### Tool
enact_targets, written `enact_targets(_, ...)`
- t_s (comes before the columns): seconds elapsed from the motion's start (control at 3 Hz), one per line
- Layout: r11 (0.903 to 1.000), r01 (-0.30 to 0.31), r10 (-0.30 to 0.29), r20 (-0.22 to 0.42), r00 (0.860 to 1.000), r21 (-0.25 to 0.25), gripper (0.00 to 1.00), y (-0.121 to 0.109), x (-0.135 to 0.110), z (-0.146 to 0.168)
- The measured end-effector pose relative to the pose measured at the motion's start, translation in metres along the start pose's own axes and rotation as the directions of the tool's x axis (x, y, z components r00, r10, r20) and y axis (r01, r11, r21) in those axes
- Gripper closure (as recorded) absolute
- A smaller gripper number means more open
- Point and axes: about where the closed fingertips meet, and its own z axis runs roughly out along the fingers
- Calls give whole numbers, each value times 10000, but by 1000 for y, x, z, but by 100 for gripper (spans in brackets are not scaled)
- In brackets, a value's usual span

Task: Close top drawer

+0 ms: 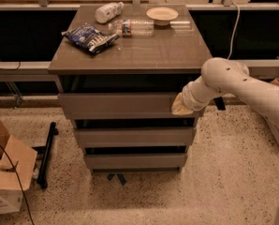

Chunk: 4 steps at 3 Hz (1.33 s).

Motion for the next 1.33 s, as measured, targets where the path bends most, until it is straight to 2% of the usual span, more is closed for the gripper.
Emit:
enact_targets(0.67,10000,11,-11,25,10000,-79,4,2,-1,4)
enact_targets(1.33,10000,14,-14,31,10000,-98,0,6,-3,5)
